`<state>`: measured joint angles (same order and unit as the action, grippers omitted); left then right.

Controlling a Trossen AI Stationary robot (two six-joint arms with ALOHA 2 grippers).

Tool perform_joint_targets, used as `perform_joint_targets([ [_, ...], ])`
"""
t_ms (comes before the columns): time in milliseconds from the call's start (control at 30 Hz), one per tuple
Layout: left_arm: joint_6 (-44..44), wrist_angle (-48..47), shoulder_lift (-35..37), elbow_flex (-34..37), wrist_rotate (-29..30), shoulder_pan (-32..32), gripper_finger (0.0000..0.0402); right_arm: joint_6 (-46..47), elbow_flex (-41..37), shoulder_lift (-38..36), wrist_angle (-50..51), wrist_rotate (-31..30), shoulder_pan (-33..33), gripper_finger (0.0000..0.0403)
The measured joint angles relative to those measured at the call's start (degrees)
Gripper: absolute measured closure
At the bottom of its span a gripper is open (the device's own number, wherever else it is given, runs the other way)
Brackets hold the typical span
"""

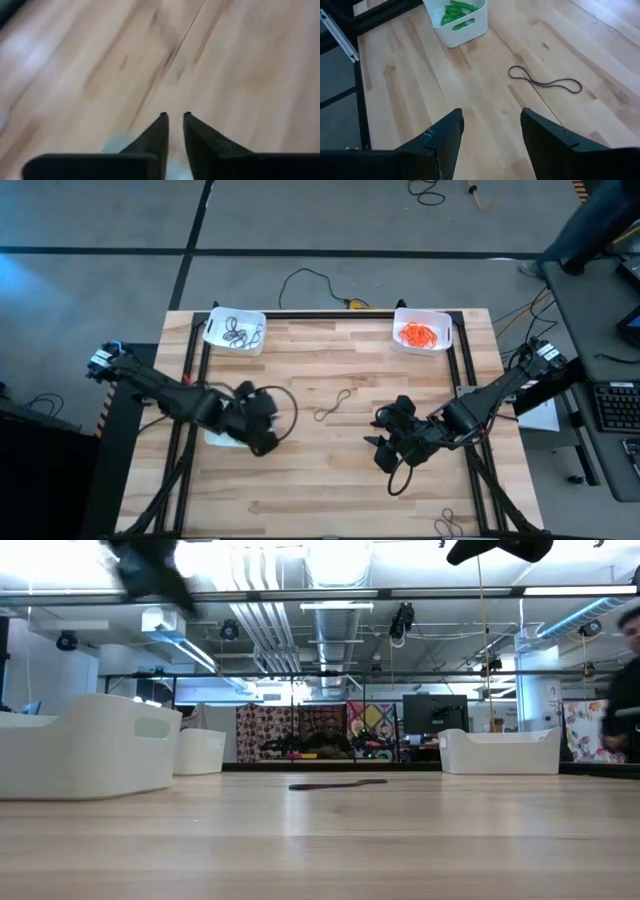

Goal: Sort rubber bands into baskets
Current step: Put the purple rubber band into the top left white bin

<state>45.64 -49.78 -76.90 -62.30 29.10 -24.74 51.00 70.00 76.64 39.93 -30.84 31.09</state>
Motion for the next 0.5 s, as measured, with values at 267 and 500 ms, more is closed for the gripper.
perform_joint_targets([
  [267, -22.6, 44.0, -3.7, 3.5, 1.4, 7.4, 0.0253, 1.4, 3.5, 0.0, 0.1, 2.8, 1.1, 0.0211],
  [500, -23.5, 59.4, -15.7, 7.3, -3.3, 13.2, 0.0191, -1.0, 10.7, -0.1, 0.5, 2.4, 6.0, 0.0211],
])
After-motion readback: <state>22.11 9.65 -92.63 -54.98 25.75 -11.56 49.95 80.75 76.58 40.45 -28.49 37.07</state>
